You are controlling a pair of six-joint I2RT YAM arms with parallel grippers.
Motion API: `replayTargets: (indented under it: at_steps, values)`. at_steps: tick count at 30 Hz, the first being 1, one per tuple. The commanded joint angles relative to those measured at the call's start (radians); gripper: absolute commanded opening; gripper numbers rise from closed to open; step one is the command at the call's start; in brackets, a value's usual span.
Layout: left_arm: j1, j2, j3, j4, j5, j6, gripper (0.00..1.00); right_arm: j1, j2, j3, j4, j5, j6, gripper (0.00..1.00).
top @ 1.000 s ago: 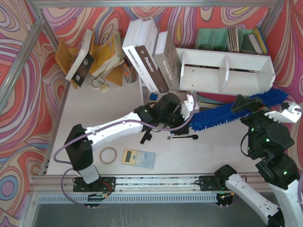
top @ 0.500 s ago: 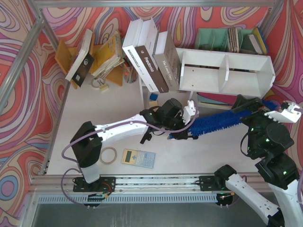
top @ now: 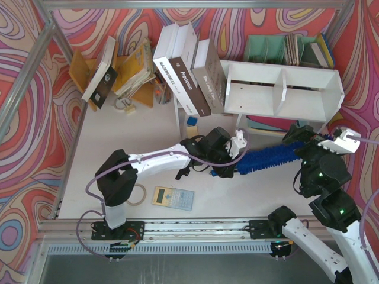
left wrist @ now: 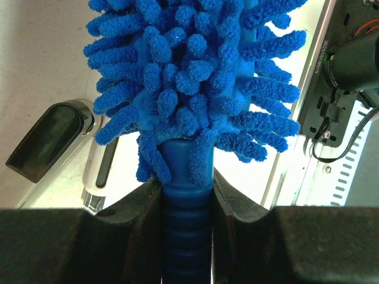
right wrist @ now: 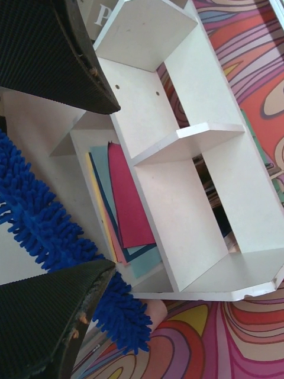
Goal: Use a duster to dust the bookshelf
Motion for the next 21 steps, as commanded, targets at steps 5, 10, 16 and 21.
replayTargets:
  at_steps: [5, 10, 16, 21]
  values:
    - [0.002, -0.179, -0.062, 0.075, -0.064, -0.051, 0.00, 0.003, -0.074, -0.093, 0.114, 0.024, -0.080, 0.99]
    - [0.002, -0.266, -0.107, 0.049, -0.072, -0.076, 0.00, 0.003, -0.075, -0.095, 0.108, 0.040, -0.079, 0.99]
    - [-0.008, -0.386, -0.187, 0.010, -0.061, -0.093, 0.00, 0.003, -0.072, -0.086, 0.095, 0.044, -0.067, 0.99]
    - [-0.013, -0.461, -0.235, -0.047, -0.055, -0.101, 0.00, 0.003, -0.068, -0.086, 0.093, 0.045, -0.055, 0.99]
